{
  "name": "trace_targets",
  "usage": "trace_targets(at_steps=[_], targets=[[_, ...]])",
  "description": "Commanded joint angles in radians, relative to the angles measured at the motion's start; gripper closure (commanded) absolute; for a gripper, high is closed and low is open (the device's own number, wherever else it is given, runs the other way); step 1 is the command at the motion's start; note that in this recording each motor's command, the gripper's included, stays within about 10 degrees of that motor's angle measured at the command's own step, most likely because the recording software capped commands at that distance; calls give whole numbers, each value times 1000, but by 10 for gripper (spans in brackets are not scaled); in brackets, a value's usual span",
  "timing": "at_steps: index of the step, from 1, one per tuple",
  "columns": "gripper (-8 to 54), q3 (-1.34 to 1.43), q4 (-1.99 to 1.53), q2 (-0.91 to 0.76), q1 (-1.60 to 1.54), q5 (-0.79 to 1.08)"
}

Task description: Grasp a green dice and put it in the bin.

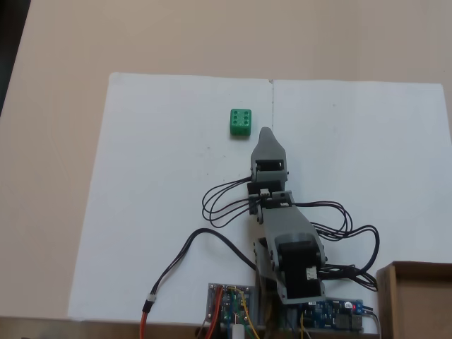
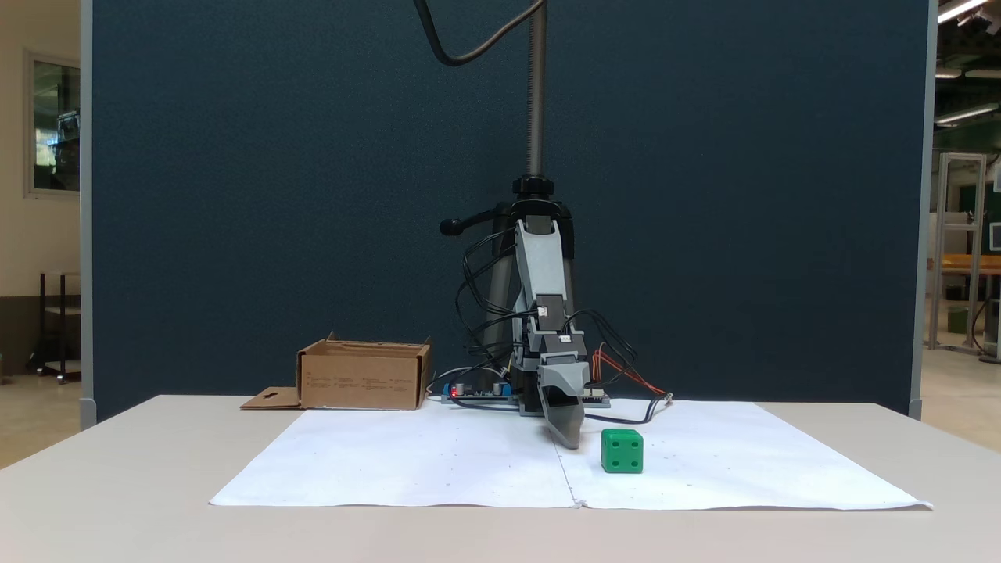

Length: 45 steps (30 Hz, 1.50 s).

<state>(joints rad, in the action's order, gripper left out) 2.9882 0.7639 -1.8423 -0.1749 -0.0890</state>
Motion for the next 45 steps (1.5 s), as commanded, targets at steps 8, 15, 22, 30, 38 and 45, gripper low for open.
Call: trace_targets(at_steps=[8, 15, 22, 30, 38, 45], targets=[[25, -117, -184, 26, 48, -44], [22, -612, -533, -11, 124, -46], [-1, -937, -960, 20, 71, -86], [-4, -1045, -1409, -46, 26, -356], [23, -1103, -1831, -118, -94, -463], [23, -1368, -1868, 140, -209, -488]])
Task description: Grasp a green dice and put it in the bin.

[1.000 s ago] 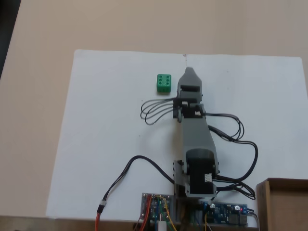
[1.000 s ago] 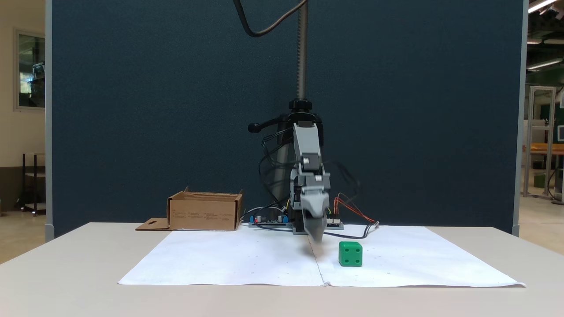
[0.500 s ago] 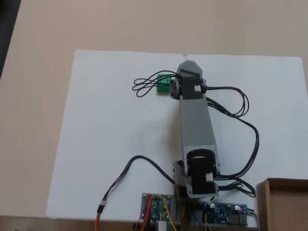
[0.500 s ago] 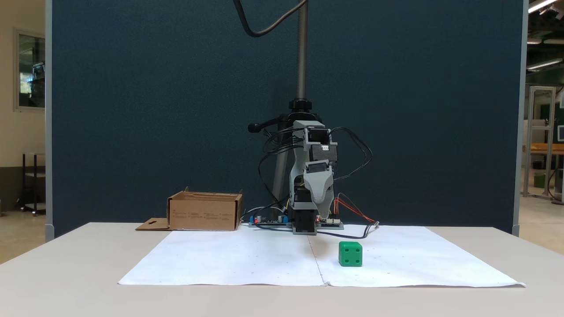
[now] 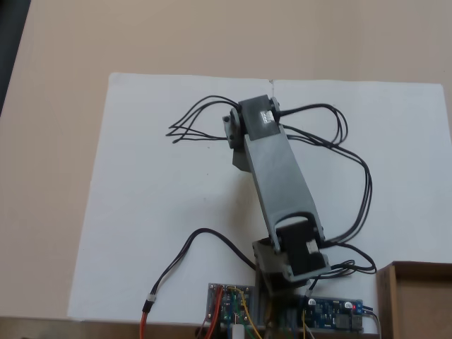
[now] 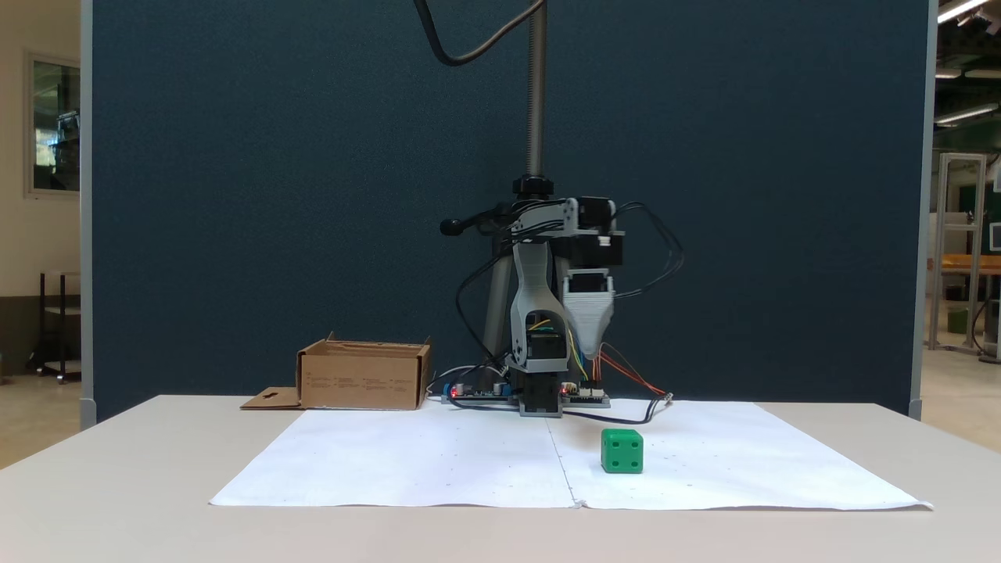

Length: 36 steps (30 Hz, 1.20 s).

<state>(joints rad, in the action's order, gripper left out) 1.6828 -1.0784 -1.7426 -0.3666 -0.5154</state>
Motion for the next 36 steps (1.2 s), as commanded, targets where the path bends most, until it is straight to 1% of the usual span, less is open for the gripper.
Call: trace_targets(at_steps=[1, 5, 11, 15, 24, 31, 36], targets=[[23, -103, -21, 80, -32, -60], [22, -241, -17, 236, -87, -60], [22, -364, -17, 383, -77, -60], [25, -420, -12, 428, 8, -58], [32, -431, -8, 443, 34, -12], [31, -486, 11, 561, 31, 6], [32, -492, 37, 586, 37, 12]])
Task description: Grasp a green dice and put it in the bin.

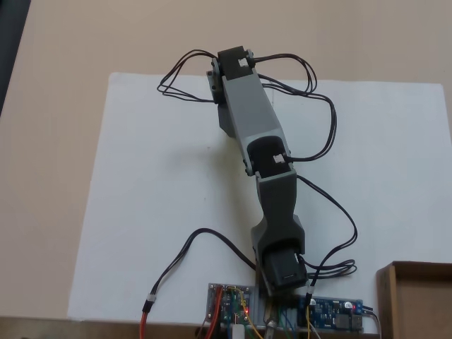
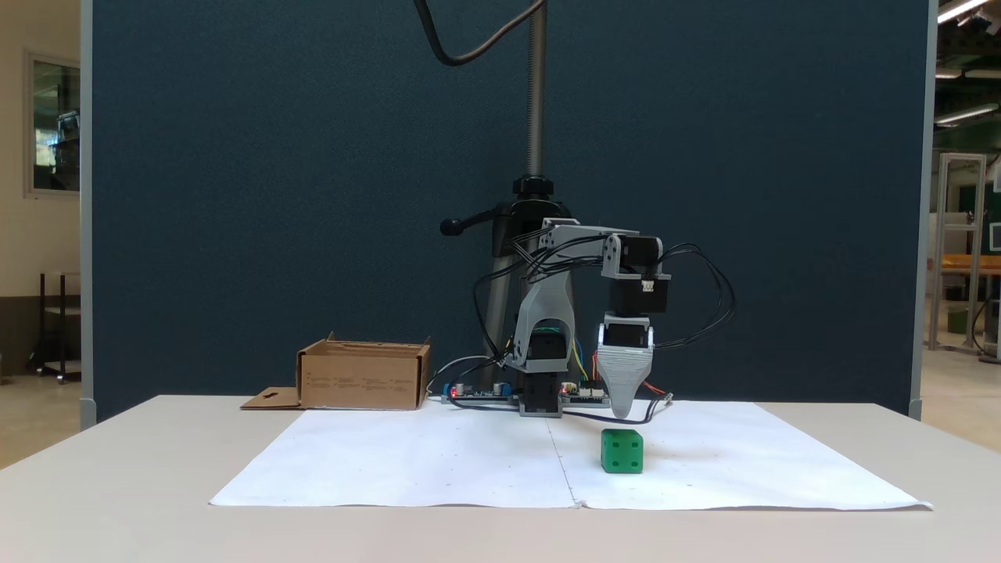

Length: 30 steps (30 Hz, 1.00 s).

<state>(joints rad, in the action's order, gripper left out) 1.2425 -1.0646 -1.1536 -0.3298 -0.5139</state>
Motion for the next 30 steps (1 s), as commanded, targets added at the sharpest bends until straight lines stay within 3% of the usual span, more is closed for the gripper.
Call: trace_targets(at_steps=[1, 15, 30], targets=[[31, -52, 25, 2, 0, 23], [0, -49, 20, 54, 23, 132], [25, -51, 143, 120, 40, 141]])
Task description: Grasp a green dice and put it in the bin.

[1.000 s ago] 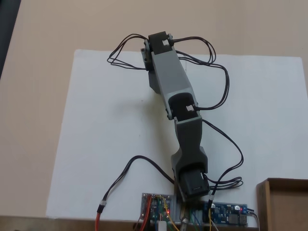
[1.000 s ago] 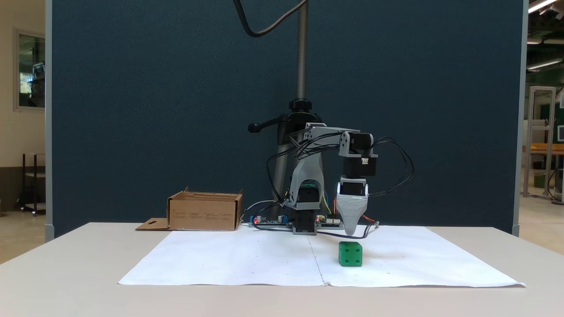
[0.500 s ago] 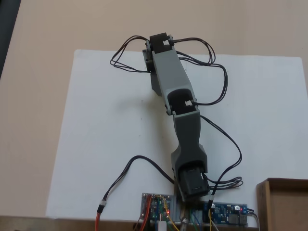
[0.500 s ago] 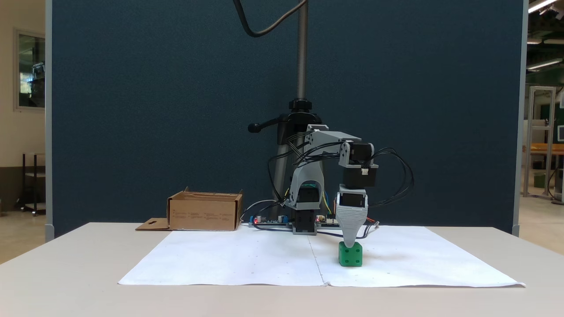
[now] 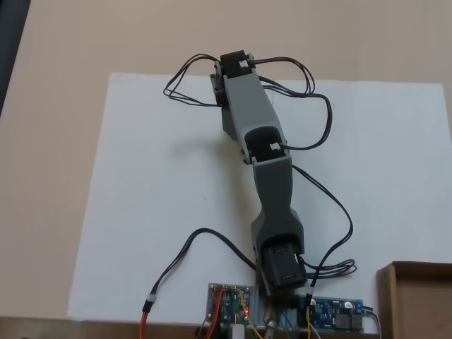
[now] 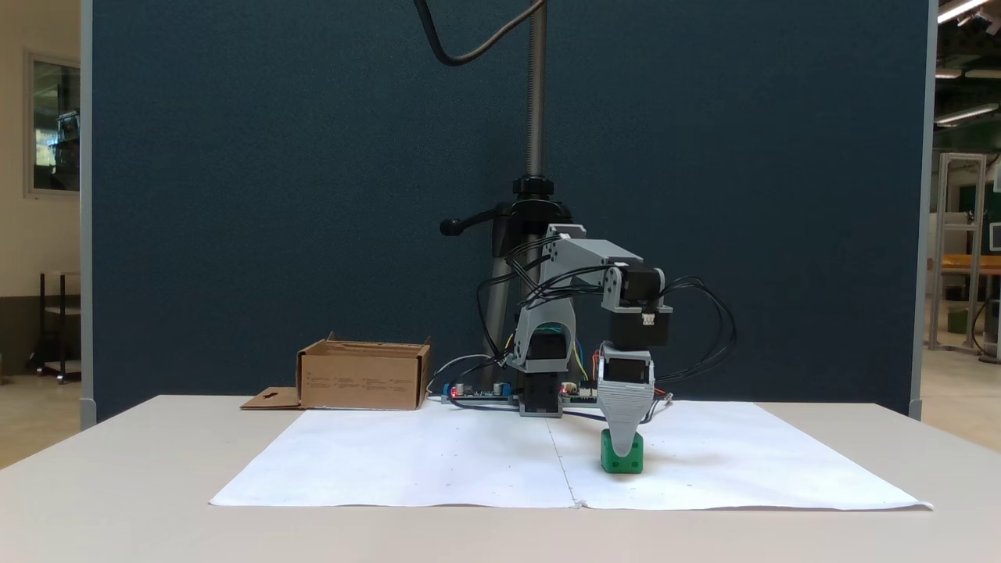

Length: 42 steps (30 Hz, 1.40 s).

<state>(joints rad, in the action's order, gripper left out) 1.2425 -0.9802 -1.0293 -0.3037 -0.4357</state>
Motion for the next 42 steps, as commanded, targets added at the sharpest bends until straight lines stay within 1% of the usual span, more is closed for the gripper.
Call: trace_targets(at_steps=[1, 3, 6, 10, 12, 14, 15, 20, 24, 28, 32, 35, 39, 42], targets=[[33, -51, 67, -2, 18, 63], [37, -51, 84, 14, 21, 63], [76, -51, 97, 26, 21, 63], [175, -51, 121, 43, 23, 61], [260, -51, 121, 49, 23, 61], [328, -49, 120, 49, 31, 61], [337, -51, 121, 49, 37, 61], [337, -57, 235, 48, 138, 60], [337, -110, 227, 12, 281, 60], [337, -114, 224, -117, 511, 69], [337, -115, 190, -218, 759, 150], [337, -115, 120, -291, 982, 170], [337, -114, 86, -344, 1224, 262], [337, -118, 95, -347, 1396, 334]])
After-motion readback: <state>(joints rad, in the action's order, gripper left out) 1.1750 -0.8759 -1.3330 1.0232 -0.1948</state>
